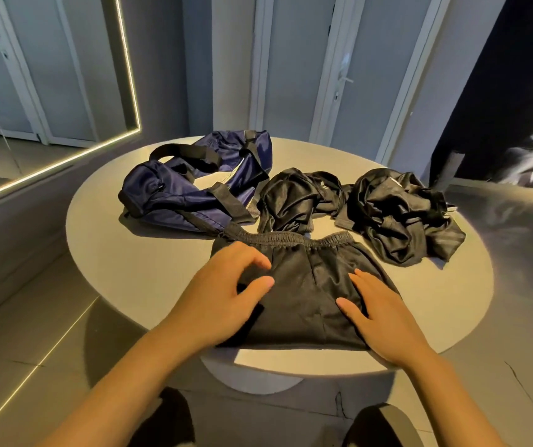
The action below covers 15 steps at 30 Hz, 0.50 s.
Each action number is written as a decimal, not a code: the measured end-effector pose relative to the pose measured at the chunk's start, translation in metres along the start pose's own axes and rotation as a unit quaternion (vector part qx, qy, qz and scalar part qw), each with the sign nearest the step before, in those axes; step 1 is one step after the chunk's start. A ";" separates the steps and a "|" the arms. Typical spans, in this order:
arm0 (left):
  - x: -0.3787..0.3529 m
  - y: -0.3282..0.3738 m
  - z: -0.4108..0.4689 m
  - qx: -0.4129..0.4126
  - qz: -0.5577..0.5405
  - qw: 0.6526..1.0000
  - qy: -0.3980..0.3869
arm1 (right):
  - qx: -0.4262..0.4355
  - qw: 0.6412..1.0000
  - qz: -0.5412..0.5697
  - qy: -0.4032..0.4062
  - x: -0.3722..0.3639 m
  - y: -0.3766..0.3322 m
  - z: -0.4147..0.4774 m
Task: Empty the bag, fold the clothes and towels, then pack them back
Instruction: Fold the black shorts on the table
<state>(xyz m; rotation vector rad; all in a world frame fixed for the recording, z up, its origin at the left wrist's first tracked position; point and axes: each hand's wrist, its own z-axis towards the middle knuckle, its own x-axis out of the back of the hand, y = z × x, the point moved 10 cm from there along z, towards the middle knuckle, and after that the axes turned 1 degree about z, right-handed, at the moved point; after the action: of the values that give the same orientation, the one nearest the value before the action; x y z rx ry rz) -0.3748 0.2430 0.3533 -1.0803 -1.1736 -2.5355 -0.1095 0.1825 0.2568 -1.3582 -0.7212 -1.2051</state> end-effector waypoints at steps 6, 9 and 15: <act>-0.090 -0.044 0.004 0.042 0.219 0.936 -0.272 | -0.006 1.000 0.006 -0.009 0.008 0.012 -0.004; -0.093 -0.055 -0.009 0.038 0.212 0.936 -0.277 | -0.009 0.999 0.041 -0.012 0.015 0.019 -0.004; -0.094 -0.033 -0.037 0.110 0.251 0.944 -0.182 | 0.052 0.993 0.071 0.075 0.043 -0.048 -0.002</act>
<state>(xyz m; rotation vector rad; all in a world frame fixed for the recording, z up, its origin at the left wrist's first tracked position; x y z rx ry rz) -0.3395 0.2246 0.2542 -1.5886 -1.0487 -1.8253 -0.1421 0.1804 0.3124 -1.1974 -0.5630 -1.1274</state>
